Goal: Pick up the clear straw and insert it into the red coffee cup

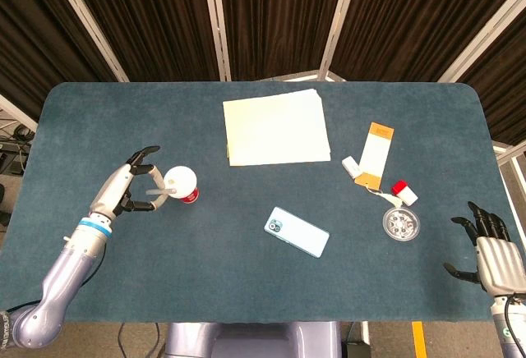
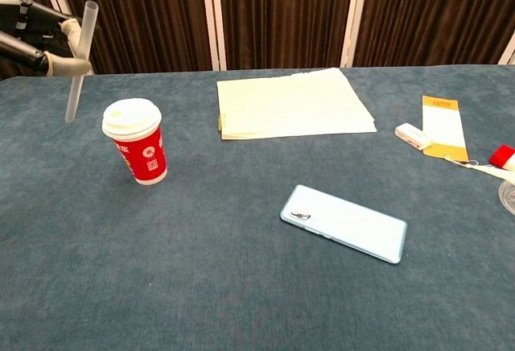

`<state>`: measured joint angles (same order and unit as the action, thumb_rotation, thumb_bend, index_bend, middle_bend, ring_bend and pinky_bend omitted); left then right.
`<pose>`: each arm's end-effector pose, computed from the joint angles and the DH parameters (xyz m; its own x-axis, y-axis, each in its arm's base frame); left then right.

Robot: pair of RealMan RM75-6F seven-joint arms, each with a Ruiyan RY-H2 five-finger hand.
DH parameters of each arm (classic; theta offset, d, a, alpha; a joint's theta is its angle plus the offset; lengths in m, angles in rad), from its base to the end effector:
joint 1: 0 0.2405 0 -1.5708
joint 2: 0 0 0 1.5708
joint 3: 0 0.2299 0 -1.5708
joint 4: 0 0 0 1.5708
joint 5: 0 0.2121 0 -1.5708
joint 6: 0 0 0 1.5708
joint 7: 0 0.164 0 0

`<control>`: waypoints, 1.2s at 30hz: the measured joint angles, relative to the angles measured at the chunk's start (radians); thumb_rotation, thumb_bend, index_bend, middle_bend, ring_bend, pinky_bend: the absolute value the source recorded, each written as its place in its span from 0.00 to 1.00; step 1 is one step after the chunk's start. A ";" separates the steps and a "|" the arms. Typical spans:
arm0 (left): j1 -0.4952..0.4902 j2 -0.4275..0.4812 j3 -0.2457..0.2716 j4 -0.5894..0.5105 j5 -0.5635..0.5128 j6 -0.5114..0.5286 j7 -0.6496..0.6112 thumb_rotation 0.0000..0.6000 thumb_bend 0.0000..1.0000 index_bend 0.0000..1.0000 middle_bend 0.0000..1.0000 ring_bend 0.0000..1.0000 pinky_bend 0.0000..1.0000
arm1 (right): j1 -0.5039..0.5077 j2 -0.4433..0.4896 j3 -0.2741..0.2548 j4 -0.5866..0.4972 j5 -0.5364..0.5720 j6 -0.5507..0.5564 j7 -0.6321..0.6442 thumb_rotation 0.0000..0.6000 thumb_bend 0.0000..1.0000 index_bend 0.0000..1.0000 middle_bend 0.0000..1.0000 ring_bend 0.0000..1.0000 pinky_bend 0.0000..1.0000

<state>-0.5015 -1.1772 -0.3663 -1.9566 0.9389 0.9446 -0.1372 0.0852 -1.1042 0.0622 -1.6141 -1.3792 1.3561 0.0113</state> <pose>-0.1348 0.3168 0.0758 -0.2827 0.3337 0.8993 0.9550 0.0108 0.2963 -0.3141 -0.1999 0.1404 0.3703 -0.1150 0.9218 -0.9173 0.1114 0.3824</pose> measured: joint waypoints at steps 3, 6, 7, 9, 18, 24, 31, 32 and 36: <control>-0.010 -0.022 -0.013 0.014 -0.005 0.012 -0.028 1.00 0.36 0.61 0.06 0.00 0.00 | 0.001 0.000 -0.001 -0.001 0.004 -0.007 0.005 1.00 0.12 0.21 0.00 0.00 0.00; -0.018 -0.050 -0.024 0.038 -0.014 0.013 -0.073 1.00 0.36 0.62 0.07 0.00 0.00 | 0.002 0.001 0.001 -0.001 0.008 -0.010 0.011 1.00 0.12 0.21 0.00 0.00 0.00; -0.020 -0.058 -0.027 0.046 -0.016 0.012 -0.089 1.00 0.36 0.62 0.07 0.00 0.00 | 0.002 0.002 0.001 -0.001 0.009 -0.011 0.013 1.00 0.12 0.21 0.00 0.00 0.00; -0.024 -0.076 -0.034 0.066 -0.019 0.008 -0.129 1.00 0.36 0.62 0.08 0.00 0.00 | 0.003 0.002 0.003 0.000 0.011 -0.013 0.017 1.00 0.12 0.21 0.00 0.00 0.00; -0.043 -0.119 -0.066 0.120 -0.014 -0.025 -0.261 1.00 0.36 0.62 0.08 0.00 0.00 | 0.005 0.001 0.004 0.008 0.019 -0.024 0.028 1.00 0.12 0.21 0.00 0.00 0.00; -0.046 -0.135 -0.064 0.143 -0.001 -0.031 -0.291 1.00 0.36 0.62 0.08 0.00 0.00 | 0.006 -0.002 -0.001 0.011 0.017 -0.030 0.026 1.00 0.12 0.21 0.00 0.00 0.00; -0.049 -0.146 -0.059 0.178 -0.006 -0.037 -0.314 1.00 0.36 0.62 0.08 0.00 0.00 | 0.006 -0.006 -0.001 0.014 0.018 -0.030 0.022 1.00 0.12 0.21 0.00 0.00 0.00; -0.050 -0.147 -0.058 0.180 -0.005 -0.040 -0.319 1.00 0.36 0.62 0.08 0.00 0.00 | 0.006 -0.006 -0.001 0.015 0.019 -0.031 0.022 1.00 0.12 0.21 0.00 0.00 0.00; -0.051 -0.151 -0.055 0.188 0.001 -0.044 -0.328 1.00 0.36 0.62 0.08 0.00 0.00 | 0.006 -0.007 -0.002 0.016 0.020 -0.033 0.022 1.00 0.12 0.21 0.00 0.00 0.00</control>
<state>-0.5528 -1.3280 -0.4210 -1.7683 0.9402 0.9008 -0.4655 0.0916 -1.1109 0.0604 -1.5979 -1.3596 1.3235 0.0328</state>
